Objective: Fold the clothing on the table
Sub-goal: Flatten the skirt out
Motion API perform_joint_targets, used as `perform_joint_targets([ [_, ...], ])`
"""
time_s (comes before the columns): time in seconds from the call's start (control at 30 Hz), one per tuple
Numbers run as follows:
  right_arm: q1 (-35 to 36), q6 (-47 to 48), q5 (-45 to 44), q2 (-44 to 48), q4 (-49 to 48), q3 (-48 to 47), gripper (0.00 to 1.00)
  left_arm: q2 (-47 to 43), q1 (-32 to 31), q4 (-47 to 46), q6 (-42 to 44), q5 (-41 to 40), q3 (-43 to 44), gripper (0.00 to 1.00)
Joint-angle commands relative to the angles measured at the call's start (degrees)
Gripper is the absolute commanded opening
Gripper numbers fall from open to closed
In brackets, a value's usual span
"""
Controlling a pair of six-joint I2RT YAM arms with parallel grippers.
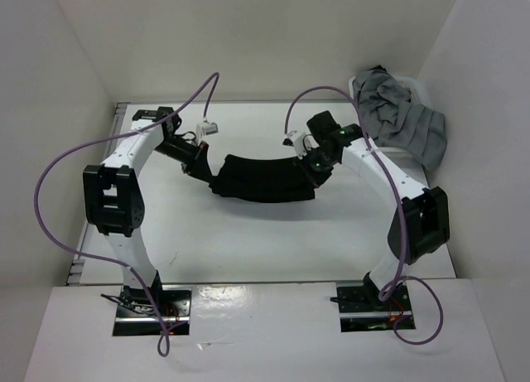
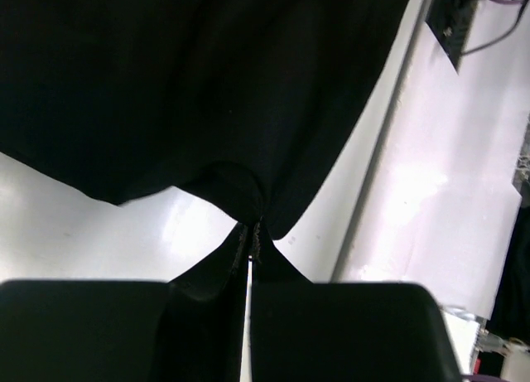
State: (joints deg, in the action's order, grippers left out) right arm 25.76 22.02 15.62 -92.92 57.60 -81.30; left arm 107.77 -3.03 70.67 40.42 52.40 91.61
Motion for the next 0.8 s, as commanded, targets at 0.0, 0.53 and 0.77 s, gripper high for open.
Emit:
perform_joint_targets([
  [0.0,-1.6,-0.6,1.8,-2.6,-2.8,-2.6,0.00,2.7,0.4,-3.8,-4.1,3.6,3.3,0.00],
  [0.53,-3.2,-0.6,5.0,-11.2,-3.8,-4.7,0.00,8.2,0.4,-9.1,-10.6,3.6,8.6,0.00],
  [0.77,-3.8,4.4,8.7,-8.8,2.1,-3.0,0.00,6.1,0.4,1.5,1.3,2.4,6.9,0.00],
])
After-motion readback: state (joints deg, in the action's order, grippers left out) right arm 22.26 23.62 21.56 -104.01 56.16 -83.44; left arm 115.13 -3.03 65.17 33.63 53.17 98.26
